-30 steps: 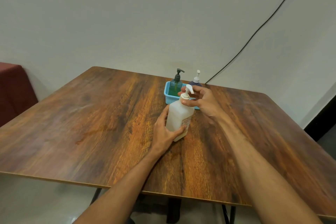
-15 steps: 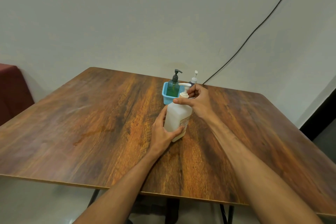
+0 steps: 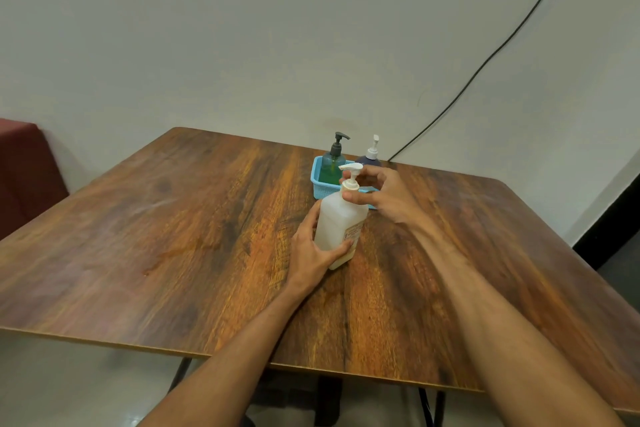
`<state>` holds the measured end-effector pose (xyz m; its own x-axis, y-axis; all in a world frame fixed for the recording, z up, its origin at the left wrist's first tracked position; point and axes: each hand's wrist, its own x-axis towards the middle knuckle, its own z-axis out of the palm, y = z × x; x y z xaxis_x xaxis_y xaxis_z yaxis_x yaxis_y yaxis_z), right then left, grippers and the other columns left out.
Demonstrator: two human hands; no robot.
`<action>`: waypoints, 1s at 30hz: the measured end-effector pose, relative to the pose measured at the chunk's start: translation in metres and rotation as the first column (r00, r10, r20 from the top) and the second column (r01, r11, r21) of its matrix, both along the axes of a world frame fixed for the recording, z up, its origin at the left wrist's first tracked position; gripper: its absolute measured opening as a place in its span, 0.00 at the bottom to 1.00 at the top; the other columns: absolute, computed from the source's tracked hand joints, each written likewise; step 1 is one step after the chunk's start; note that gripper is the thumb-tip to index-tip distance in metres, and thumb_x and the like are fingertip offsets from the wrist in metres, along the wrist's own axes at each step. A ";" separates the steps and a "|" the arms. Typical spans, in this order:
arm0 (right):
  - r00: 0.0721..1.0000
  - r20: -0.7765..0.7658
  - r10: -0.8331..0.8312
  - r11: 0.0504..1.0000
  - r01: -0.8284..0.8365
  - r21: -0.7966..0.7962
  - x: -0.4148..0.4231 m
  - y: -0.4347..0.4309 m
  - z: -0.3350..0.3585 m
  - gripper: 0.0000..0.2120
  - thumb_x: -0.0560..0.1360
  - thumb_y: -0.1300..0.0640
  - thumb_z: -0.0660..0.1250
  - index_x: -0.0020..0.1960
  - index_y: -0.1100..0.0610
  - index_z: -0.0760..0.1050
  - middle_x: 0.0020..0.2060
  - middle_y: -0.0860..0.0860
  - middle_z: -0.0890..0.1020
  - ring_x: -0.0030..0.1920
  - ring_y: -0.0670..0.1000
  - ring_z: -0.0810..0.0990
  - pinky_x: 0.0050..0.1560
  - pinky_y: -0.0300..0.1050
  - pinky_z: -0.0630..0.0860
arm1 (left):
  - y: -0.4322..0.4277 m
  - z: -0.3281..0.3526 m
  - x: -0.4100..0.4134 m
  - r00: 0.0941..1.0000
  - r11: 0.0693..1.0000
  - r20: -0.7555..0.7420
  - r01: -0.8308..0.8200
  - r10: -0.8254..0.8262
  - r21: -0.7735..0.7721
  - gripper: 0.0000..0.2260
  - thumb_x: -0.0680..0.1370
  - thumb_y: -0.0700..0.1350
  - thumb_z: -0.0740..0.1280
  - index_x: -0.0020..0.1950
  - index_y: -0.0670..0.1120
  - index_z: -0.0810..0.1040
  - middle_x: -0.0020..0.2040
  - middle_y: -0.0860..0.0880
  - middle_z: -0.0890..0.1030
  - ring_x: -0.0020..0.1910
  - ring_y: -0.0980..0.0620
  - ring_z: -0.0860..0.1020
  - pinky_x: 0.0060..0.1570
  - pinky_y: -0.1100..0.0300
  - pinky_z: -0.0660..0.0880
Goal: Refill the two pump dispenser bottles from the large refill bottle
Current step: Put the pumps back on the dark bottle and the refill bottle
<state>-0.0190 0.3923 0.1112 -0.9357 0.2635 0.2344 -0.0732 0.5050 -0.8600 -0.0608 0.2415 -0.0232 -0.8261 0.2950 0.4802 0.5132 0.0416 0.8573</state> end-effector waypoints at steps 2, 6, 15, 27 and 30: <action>0.999 -0.019 -0.027 1.000 0.027 -0.001 0.000 -0.004 -0.003 0.18 0.68 0.61 0.79 0.57 0.58 0.82 0.52 0.48 0.85 0.54 0.46 0.82 0.60 0.48 0.78 | 0.000 0.000 0.000 1.000 1.000 0.004 0.012 -0.012 0.005 0.40 0.69 0.52 0.82 0.70 0.69 0.61 0.62 0.67 0.74 0.61 0.70 0.73 0.55 0.73 0.73; 0.986 -0.096 -0.133 0.991 0.132 -0.022 -0.004 -0.014 -0.013 0.23 0.60 0.56 0.84 0.50 0.59 0.77 0.44 0.48 0.82 0.45 0.46 0.80 0.46 0.43 0.78 | 0.000 0.000 0.000 1.000 1.000 0.002 0.006 -0.006 0.004 0.40 0.68 0.53 0.82 0.70 0.71 0.61 0.62 0.64 0.75 0.61 0.67 0.74 0.55 0.71 0.74; 0.984 -0.111 -0.141 0.978 0.121 -0.172 0.002 -0.015 -0.014 0.17 0.66 0.63 0.80 0.53 0.59 0.82 0.48 0.48 0.86 0.50 0.46 0.84 0.55 0.46 0.81 | 0.000 -0.001 0.000 1.000 1.000 -0.010 0.002 -0.002 0.007 0.39 0.69 0.53 0.82 0.69 0.73 0.61 0.63 0.64 0.76 0.61 0.65 0.75 0.57 0.68 0.76; 0.985 -0.103 -0.139 0.981 0.123 -0.148 -0.001 -0.015 -0.018 0.22 0.66 0.62 0.81 0.57 0.57 0.79 0.52 0.50 0.85 0.54 0.48 0.83 0.57 0.49 0.81 | 0.001 -0.003 -0.002 1.000 1.000 -0.002 0.011 -0.011 0.009 0.40 0.68 0.55 0.81 0.72 0.71 0.62 0.64 0.60 0.77 0.62 0.62 0.76 0.58 0.62 0.77; 0.976 -0.137 -0.166 0.984 0.156 -0.082 -0.006 -0.019 -0.020 0.27 0.61 0.57 0.84 0.56 0.56 0.78 0.50 0.49 0.83 0.50 0.47 0.81 0.50 0.44 0.80 | 0.001 -0.002 -0.001 1.000 1.000 -0.010 0.000 0.000 0.003 0.41 0.68 0.55 0.81 0.68 0.79 0.59 0.63 0.68 0.73 0.62 0.66 0.74 0.58 0.66 0.75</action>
